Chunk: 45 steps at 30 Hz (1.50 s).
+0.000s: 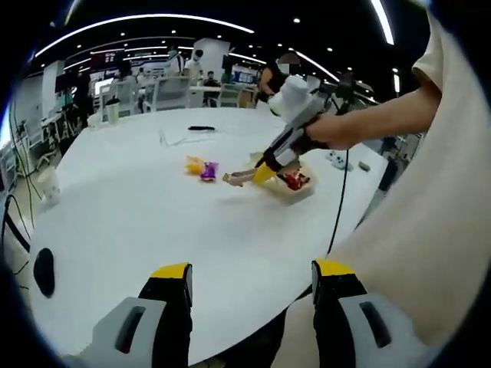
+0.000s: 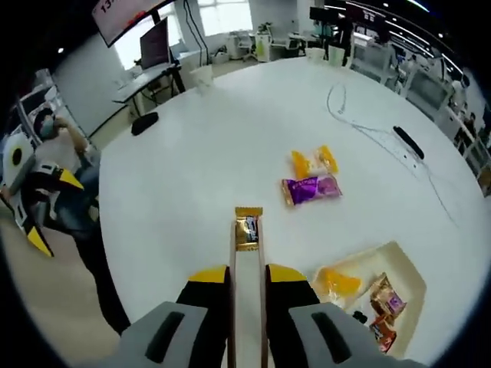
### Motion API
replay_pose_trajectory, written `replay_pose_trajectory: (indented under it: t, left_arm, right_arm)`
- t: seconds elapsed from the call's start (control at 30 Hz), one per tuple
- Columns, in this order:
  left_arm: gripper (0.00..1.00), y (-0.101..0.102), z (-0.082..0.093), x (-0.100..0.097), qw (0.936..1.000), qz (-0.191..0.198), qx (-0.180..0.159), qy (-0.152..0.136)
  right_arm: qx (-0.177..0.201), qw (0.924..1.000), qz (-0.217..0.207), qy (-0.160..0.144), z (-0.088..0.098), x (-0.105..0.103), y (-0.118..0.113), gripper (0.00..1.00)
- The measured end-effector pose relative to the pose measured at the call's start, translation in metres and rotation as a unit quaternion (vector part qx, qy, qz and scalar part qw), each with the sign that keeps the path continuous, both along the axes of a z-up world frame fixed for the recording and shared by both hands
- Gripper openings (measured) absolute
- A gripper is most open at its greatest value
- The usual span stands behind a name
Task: Place the target food into the container with the food tongs after gripping and lifting it, then release it inside without dropping or visibly crushing the food.
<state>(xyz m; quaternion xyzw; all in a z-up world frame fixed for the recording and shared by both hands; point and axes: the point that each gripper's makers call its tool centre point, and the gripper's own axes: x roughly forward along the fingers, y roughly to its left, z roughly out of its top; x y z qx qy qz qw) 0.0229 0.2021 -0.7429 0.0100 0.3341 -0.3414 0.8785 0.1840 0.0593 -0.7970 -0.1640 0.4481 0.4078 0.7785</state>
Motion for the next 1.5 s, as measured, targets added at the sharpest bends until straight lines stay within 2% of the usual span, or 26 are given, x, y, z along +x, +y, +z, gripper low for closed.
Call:
replay_pose_trajectory:
  t: [0.37, 0.77, 1.1, 1.27, 1.5]
  left_arm:
    - [0.63, -0.009, 0.000, 0.001, 0.9998, -0.019, -0.003, -0.005]
    - [0.63, -0.024, -0.002, 0.003, 0.9983, -0.058, -0.005, -0.005]
    - [0.63, -0.036, -0.001, 0.009, 0.9959, -0.090, -0.004, -0.008]
    - [0.63, -0.045, 0.001, 0.013, 0.9939, -0.109, -0.005, -0.012]
    - [0.63, -0.053, 0.005, 0.015, 0.9914, -0.130, -0.005, -0.017]
  right_arm:
    - [0.017, 0.9989, -0.037, -0.023, 0.023, -0.001, -0.017, 0.15]
    - [0.018, 0.9961, -0.078, -0.036, 0.033, -0.002, -0.045, 0.16]
    - [0.019, 0.9900, -0.132, -0.048, 0.041, -0.005, -0.079, 0.16]
    - [0.017, 0.9852, -0.160, -0.060, 0.051, -0.007, -0.100, 0.16]
    - [0.018, 0.9799, -0.187, -0.068, 0.056, -0.006, -0.119, 0.16]
